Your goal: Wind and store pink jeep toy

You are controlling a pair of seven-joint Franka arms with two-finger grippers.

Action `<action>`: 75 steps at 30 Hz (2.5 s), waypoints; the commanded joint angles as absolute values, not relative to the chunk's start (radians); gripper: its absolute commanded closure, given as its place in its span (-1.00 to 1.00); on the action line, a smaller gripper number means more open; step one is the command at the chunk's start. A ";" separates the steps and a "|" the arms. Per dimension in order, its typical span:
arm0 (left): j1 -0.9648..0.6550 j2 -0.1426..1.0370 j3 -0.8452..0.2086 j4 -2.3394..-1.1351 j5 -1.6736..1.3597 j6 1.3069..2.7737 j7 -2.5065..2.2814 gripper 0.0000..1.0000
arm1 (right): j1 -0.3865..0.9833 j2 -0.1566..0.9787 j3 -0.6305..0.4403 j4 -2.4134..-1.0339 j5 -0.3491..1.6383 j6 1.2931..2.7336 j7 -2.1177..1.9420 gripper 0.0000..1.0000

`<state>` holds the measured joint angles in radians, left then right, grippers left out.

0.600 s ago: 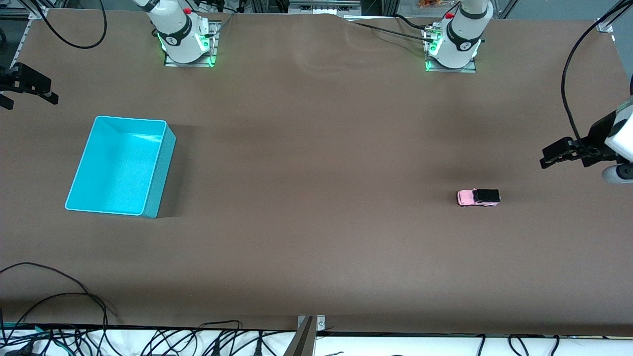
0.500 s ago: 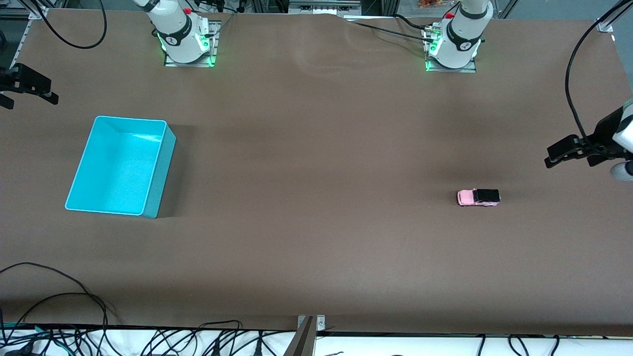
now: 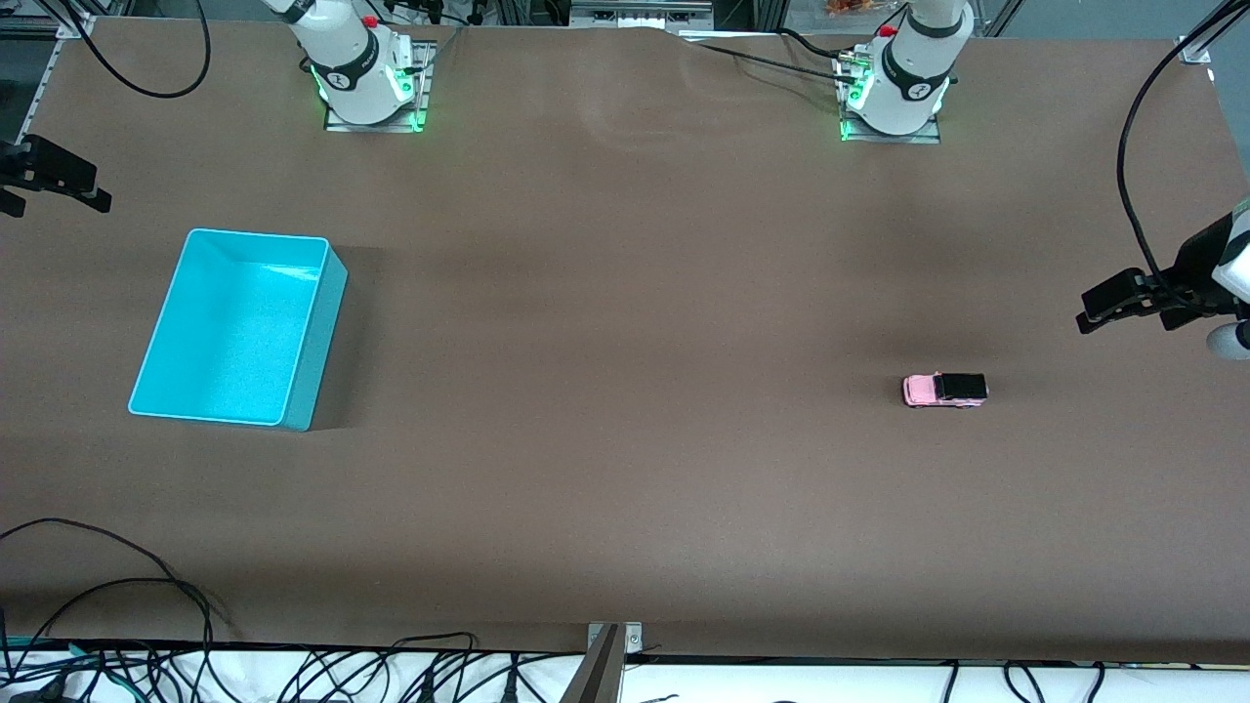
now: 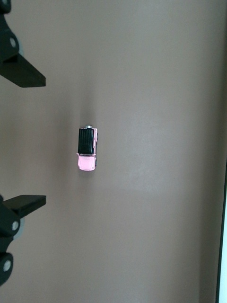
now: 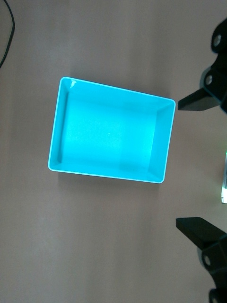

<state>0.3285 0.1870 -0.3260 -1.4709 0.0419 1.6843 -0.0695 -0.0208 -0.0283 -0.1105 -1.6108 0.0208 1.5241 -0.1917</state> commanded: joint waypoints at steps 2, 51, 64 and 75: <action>0.295 0.189 -0.296 -1.473 0.026 1.678 -0.057 -1.00 | -0.026 -0.009 -0.112 -1.586 0.021 1.509 -0.184 -1.00; -0.023 0.178 0.058 -1.473 -0.031 1.666 -0.058 -1.00 | -0.026 0.012 -0.112 -1.569 0.025 1.500 -0.186 -1.00; -0.018 0.183 0.060 -1.468 -0.031 1.667 -0.057 -1.00 | -0.026 0.012 -0.110 -1.569 0.025 1.499 -0.187 -1.00; -0.014 0.187 0.060 -1.463 -0.020 1.681 -0.046 -1.00 | -0.026 0.012 -0.106 -1.569 0.026 1.497 -0.187 -1.00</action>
<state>-0.0223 0.1903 0.0577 -1.4697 -0.0085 1.6810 -0.0699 -0.0246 0.0150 -0.1129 -1.5873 0.0206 1.5187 -0.1915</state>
